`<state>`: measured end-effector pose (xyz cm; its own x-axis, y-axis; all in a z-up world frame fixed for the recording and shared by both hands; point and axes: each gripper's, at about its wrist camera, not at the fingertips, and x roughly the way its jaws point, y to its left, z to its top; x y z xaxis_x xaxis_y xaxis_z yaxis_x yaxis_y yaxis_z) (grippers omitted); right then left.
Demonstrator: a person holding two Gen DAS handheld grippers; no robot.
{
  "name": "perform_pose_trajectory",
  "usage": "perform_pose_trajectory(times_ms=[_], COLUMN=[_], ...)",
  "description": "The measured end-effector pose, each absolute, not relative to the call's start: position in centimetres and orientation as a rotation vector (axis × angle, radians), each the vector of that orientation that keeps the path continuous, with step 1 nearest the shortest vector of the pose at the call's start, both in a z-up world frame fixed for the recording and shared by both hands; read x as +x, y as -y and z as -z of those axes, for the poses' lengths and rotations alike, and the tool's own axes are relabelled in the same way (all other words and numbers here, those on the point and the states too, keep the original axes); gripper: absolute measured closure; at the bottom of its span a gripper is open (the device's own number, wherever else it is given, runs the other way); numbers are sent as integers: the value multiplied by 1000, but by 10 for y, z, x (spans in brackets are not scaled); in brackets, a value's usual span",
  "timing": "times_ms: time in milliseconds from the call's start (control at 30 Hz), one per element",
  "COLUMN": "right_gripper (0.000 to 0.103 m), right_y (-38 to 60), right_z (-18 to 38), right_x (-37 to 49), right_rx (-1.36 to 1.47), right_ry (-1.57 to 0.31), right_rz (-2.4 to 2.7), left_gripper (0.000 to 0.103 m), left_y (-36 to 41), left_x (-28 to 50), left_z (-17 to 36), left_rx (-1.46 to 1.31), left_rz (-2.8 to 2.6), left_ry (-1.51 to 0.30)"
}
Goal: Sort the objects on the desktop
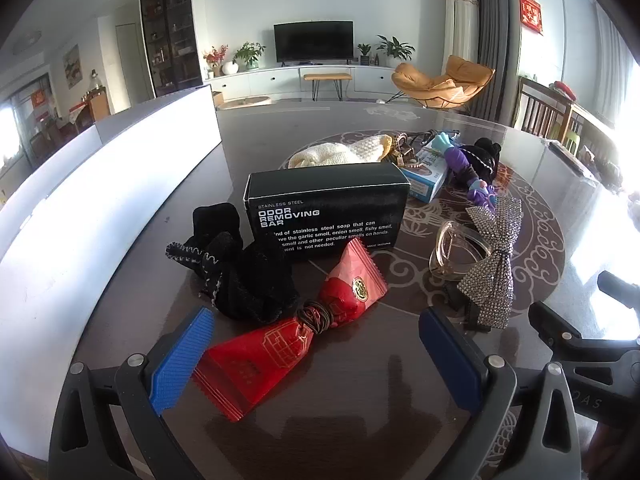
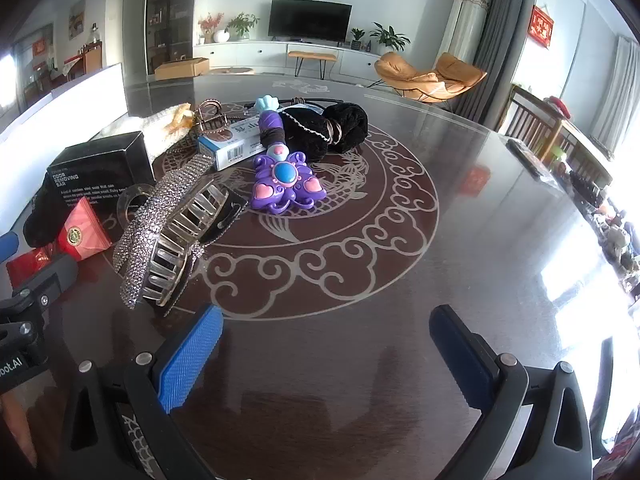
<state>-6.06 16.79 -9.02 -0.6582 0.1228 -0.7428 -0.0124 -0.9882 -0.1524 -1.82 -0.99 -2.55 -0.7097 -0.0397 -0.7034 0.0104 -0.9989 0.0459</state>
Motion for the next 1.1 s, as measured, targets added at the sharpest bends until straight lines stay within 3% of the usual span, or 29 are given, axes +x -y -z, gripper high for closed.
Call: perform_pose_trajectory(times_ms=[1100], right_gripper=[0], right_y=[-167], right_z=[86], right_x=[-58], right_rx=[-1228], right_ry=[212], right_rz=[-2824], left_gripper=[0], left_y=[6], left_x=[-18], left_z=[25], left_rx=[1172], left_rz=[2891], left_ry=[87])
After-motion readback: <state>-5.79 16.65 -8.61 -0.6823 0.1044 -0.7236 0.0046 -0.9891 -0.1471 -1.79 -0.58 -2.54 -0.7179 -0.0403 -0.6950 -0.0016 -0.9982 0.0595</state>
